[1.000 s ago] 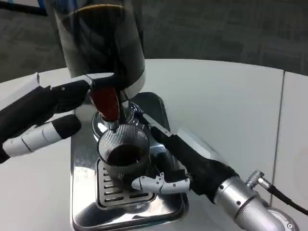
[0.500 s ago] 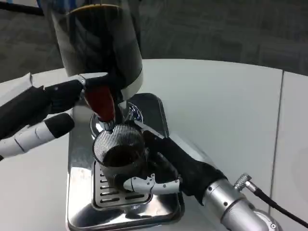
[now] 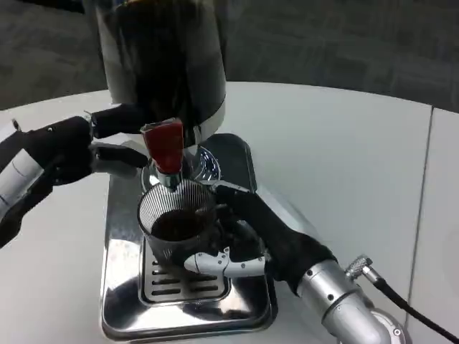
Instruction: Grasp the cup under the faucet to collect the drink, then remove the cup.
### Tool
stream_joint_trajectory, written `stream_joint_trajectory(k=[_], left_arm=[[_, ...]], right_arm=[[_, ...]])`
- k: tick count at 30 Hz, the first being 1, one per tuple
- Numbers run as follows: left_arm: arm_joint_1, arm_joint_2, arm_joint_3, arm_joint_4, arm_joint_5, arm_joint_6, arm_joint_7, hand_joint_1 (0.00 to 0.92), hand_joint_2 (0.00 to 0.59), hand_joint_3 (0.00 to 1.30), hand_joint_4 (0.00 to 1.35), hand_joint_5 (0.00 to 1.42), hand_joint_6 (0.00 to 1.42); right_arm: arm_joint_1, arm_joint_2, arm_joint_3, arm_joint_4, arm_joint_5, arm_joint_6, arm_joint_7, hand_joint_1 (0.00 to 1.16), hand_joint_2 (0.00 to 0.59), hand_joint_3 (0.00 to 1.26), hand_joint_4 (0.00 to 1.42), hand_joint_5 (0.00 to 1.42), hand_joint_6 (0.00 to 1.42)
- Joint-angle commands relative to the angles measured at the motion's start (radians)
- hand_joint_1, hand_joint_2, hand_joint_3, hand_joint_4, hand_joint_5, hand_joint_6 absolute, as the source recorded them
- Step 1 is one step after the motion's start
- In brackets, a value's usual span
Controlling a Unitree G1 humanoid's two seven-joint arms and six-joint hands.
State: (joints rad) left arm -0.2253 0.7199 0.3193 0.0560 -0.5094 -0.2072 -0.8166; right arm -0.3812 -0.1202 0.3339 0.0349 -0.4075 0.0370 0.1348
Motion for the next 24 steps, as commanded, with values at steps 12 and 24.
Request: stream_joint_trajectory(k=[12,24], left_arm=[[0.018,-0.032,0.056,-0.053,-0.009,0.047,0.013,0.000,0.125,0.24,0.20,0.35,0.40],[0.046,-0.043,0.095,-0.078,-0.014,0.073,0.023,0.000,0.125,0.24,0.21,0.36,0.42]], right_arm=[[0.028,-0.003,-0.002,0.027,0.000,-0.023,-0.044,0.80,0.236,0.47,0.56,0.61,0.59],[0.047,-0.013,-0.008,0.032,-0.007,-0.043,-0.071,0.87,0.242,0.57,0.66,0.80,0.80]])
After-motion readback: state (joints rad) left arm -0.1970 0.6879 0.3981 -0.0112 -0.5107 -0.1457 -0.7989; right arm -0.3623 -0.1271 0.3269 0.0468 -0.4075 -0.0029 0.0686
